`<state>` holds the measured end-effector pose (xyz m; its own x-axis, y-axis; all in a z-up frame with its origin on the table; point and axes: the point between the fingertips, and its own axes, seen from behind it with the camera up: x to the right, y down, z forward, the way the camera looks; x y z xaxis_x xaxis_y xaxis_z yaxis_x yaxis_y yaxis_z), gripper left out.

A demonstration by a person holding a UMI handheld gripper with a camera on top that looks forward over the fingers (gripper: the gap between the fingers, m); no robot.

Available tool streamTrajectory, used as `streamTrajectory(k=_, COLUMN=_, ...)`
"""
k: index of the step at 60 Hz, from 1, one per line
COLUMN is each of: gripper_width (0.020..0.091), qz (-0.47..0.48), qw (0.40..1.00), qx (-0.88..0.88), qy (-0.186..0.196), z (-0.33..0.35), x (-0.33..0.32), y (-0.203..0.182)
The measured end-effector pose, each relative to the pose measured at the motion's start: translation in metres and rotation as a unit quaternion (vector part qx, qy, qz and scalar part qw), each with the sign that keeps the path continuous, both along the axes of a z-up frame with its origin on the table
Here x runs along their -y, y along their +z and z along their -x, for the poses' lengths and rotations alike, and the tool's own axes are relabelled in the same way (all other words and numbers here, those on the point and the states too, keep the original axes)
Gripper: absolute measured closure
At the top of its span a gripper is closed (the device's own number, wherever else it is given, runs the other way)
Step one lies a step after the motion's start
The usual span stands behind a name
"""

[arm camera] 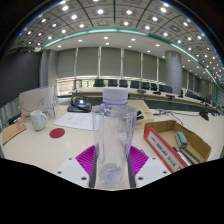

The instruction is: Pour water

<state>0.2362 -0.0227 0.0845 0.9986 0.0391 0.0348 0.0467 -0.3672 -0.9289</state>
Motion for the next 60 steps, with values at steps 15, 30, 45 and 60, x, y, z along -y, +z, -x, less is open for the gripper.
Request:
streamTrajectory(k=15, gripper_width=0.0788, qz=0.015, qw=0.999, qx=0.033, qy=-0.037, z=-0.007, x=0.000, y=0.007)
streamTrajectory(k=30, gripper_width=0.0789, qz=-0.005, qw=0.994, qx=0.095, qy=-0.049, z=0.015, x=-0.026, y=0.067)
streamTrajectory(k=45, gripper_width=0.0790, qz=-0.055, qw=0.964, qx=0.255, qy=-0.043, z=0.090, x=-0.079, y=0.161)
streamTrajectory(k=60, gripper_width=0.0790, qz=-0.077, qw=0.861, qx=0.502, qy=-0.009, z=0.208, x=-0.141, y=0.200)
